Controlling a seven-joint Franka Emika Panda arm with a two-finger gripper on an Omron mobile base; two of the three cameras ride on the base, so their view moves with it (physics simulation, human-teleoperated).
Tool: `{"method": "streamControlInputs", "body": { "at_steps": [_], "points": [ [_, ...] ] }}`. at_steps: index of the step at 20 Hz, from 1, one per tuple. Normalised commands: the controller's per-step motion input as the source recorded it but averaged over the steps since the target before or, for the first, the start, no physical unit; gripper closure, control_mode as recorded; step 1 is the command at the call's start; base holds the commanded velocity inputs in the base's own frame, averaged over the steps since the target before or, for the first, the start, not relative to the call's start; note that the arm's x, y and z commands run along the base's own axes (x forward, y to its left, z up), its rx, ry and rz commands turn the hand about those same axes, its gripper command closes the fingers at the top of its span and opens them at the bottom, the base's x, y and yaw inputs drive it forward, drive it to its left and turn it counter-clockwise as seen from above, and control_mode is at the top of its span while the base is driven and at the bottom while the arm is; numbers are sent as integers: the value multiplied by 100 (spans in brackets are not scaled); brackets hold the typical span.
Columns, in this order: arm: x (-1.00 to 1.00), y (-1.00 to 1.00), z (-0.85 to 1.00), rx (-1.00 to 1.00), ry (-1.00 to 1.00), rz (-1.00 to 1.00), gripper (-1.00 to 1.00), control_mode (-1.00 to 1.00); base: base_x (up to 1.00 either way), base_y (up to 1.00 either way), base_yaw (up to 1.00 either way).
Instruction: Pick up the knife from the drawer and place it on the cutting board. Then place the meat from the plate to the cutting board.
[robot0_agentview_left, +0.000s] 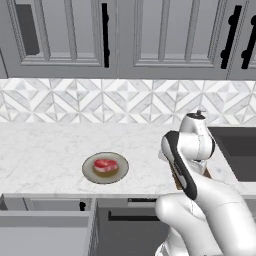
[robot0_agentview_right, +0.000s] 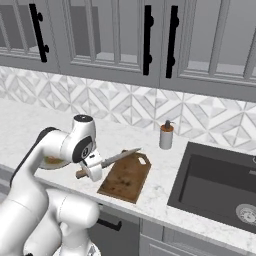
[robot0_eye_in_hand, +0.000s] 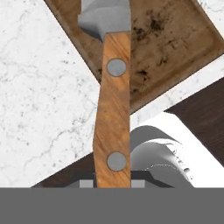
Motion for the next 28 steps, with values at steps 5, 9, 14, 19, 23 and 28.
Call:
{"method": "streamControlInputs", "body": {
  "at_steps": [5,9,14,19,23,28],
  "points": [
    [12,-44,-6,0,6,-5,100,-100,0,0,0],
    [18,-49,-7,0,6,0,100,-100,0,0,0],
    [24,-28,-23,0,1,0,100,-100,0,0,0],
    [24,-4,-32,0,0,0,100,-100,0,0,0],
    [24,-3,-34,0,0,0,100,-100,0,0,0],
    [10,-16,-25,0,0,0,100,-100,0,0,0]
  ]
}}
